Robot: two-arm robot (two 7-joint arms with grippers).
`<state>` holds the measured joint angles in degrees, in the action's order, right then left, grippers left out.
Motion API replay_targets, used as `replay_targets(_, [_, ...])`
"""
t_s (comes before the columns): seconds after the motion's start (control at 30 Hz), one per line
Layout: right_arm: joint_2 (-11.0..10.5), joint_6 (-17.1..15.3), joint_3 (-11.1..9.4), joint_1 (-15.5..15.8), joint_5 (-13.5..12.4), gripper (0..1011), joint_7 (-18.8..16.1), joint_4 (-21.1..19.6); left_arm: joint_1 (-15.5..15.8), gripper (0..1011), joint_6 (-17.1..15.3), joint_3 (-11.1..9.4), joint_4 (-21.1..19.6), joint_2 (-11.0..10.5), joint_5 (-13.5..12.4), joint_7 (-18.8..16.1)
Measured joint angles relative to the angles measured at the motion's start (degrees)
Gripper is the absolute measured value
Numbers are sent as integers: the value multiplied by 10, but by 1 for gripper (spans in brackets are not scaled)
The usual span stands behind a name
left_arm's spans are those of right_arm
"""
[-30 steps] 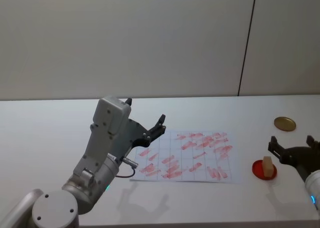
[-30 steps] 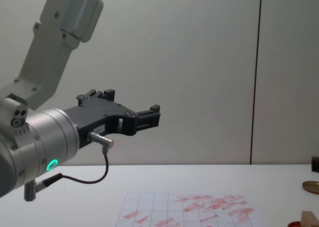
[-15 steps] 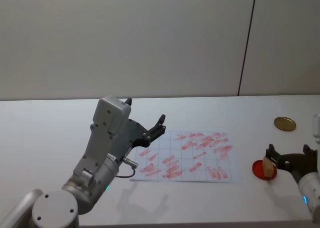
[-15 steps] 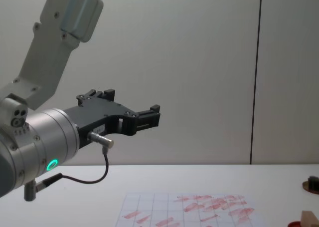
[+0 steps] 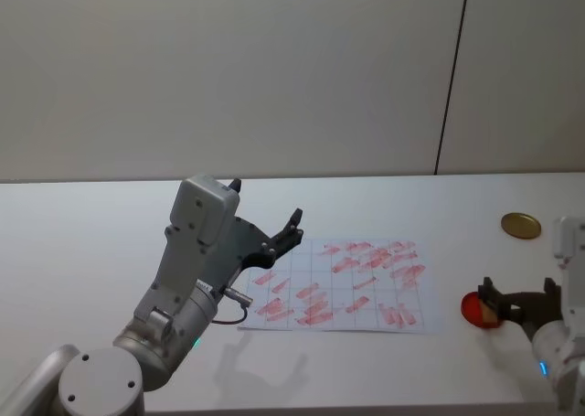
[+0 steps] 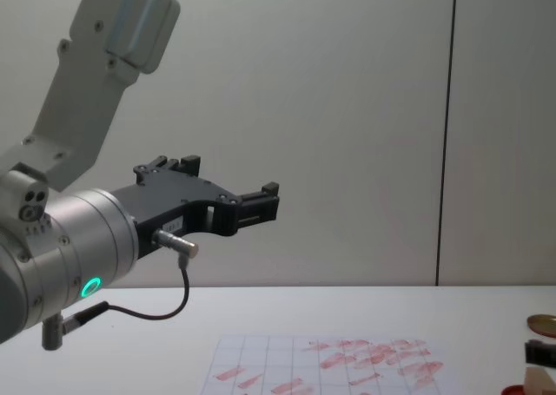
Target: Use the one hand to pick up the stamp and affix it onto the A4 paper.
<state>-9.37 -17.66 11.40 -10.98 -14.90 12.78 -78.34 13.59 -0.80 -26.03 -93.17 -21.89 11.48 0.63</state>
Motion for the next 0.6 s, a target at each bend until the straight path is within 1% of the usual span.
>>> replay_targets(0.3, [11,1,4,-18,12,1001,-6,40,0,993,0,0,0,0,0,0])
replay_targets(0.6, [19,1,6,-31,19,998,-12,68,0,993,0,0,0,0,0,0])
